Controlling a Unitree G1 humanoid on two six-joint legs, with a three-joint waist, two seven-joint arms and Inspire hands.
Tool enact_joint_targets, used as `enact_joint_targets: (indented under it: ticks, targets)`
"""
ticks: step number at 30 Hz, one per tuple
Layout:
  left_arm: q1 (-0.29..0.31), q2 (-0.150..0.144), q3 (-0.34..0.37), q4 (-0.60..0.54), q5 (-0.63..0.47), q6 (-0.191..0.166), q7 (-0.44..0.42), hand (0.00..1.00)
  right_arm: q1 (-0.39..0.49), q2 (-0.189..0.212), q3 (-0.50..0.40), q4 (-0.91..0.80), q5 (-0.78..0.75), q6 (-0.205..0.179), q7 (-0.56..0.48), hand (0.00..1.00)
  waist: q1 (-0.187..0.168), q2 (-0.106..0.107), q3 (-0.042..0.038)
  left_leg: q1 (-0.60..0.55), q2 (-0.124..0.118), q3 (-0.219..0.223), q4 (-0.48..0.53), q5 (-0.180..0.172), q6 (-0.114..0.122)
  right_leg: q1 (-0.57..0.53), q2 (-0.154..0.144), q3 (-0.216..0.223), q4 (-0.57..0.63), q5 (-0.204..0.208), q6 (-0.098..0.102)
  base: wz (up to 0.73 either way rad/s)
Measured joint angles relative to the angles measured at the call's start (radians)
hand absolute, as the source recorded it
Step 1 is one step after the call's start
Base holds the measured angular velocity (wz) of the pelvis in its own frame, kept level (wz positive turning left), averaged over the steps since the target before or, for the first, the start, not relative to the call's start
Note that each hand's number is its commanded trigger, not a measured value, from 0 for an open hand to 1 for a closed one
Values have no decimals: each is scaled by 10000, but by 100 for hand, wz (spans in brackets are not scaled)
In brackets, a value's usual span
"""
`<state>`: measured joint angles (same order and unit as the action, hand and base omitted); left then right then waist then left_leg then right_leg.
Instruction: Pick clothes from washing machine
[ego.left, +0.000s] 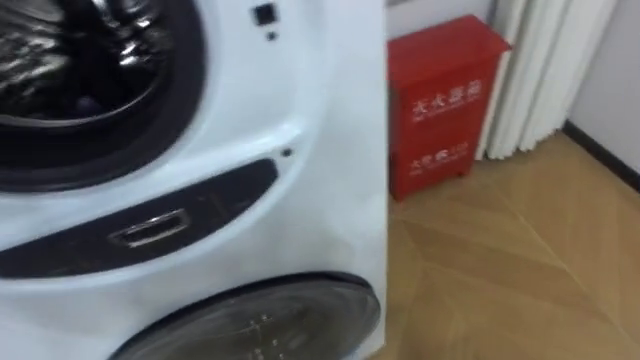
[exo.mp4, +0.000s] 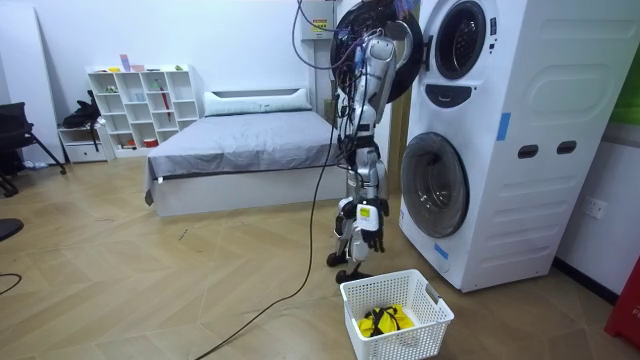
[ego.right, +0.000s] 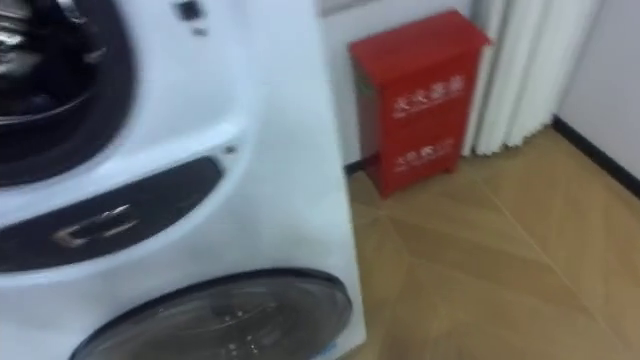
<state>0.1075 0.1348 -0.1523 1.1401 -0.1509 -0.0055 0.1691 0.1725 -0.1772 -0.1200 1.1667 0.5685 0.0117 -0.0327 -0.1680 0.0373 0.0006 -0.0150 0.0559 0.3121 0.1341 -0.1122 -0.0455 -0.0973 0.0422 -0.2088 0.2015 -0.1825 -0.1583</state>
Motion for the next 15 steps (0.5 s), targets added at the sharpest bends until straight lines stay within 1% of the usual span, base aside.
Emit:
enact_joint_targets:
  ticks: [1,2,3,4,5,6,7,9,10,11,15]
  targets:
    - [7,-81,253,-3,107,5,4,0,14,94,0,16,-202,45,32,0,130,-122,-10,128,2,-47,3,-47,14,163,-2,-80,-56,-22,29,28]
    - [63,-106,354,-3,147,14,9,0,-6,199,5,73,-354,79,35,0,243,-196,-35,224,-6,-84,1,-65,18,352,-9,-184,-169,-25,37,23]
    - [93,-105,365,-3,149,20,14,0,-20,250,21,104,-393,96,38,0,334,-208,-41,278,-11,-131,4,-81,35,442,-17,-232,-195,-32,50,23]
    - [158,-106,390,-6,148,42,23,0,-53,308,157,199,-438,129,51,0,412,-293,-63,309,-7,-168,14,-126,27,551,-20,-338,-277,-38,62,26]
    - [164,-105,481,-6,145,58,26,0,-105,369,228,301,-464,136,64,0,476,-322,-36,395,-9,-175,10,-168,17,687,-20,-432,-332,-49,89,23]
    - [169,-109,550,-3,144,63,24,0,-140,403,228,367,-484,143,60,0,568,-392,9,437,-9,-177,8,-191,12,734,-19,-450,-339,-58,100,15]
    - [170,-109,646,-4,146,62,23,0,-170,460,230,401,-573,160,30,0,707,-409,5,471,-17,-233,14,-207,5,813,-21,-472,-362,-61,105,9]
    - [203,-109,754,8,147,61,17,0,-244,494,315,411,-657,150,18,0,790,-401,15,491,-38,-426,7,-253,-3,903,-26,-576,-378,-74,129,12]
    - [203,-109,817,17,148,62,15,0,-309,495,460,459,-703,150,12,0,853,-412,46,544,-48,-515,2,-267,-6,1029,-27,-613,-419,-76,134,12]
    - [212,-110,922,17,148,62,4,0,-343,502,605,508,-846,149,20,0,872,-439,60,605,-60,-550,-2,-271,-2,1150,-29,-667,-495,-75,139,12]
    - [302,-115,1091,8,147,62,-12,0,-388,526,836,516,-1064,126,30,0,938,-494,69,714,-86,-681,-3,-282,1,1326,-38,-711,-563,-98,176,6]
